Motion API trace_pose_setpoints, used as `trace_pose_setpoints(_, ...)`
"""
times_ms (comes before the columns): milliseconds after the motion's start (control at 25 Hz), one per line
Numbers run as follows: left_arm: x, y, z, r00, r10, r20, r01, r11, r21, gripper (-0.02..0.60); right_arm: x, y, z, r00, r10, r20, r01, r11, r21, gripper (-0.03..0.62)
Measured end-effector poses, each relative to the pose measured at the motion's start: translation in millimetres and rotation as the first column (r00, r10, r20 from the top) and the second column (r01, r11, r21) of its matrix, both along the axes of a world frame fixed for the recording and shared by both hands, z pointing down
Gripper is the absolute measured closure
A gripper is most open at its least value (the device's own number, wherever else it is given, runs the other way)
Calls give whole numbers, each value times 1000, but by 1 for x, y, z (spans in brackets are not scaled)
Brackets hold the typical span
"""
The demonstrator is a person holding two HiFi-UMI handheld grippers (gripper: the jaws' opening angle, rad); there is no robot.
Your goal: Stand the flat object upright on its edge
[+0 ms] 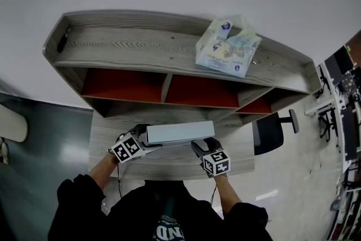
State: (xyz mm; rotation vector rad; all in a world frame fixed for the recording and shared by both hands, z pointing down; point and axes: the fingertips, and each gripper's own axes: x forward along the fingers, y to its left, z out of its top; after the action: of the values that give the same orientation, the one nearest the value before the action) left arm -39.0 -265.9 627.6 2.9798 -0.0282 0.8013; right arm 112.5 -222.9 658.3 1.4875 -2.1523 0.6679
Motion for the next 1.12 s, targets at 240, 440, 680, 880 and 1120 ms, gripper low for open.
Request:
trace_pose_setpoints(240,-6,10,-8,993,-99,-60,97,995,-34,279,-2,5,-12,998,35,45,-36,999,28,336)
trace_pose_setpoints(440,-3,21,-12,982,-167,-91,167,986,-12,287,2,12,-21,996,50,71,-54,997,57,338)
trace_pose_setpoints(680,8,30,-20,957,-267,-109,269,963,5,291,16,22,-24,993,51,103,-58,996,65,361)
trace_pose_setpoints(880,24,37,-25,941,-320,-108,326,945,40,293,33,28,-32,992,35,124,-46,995,86,416)
trace_pose_setpoints(1120,46,37,-31,902,-416,-119,425,903,62,293,52,34,-44,992,-33,118,19,993,114,556)
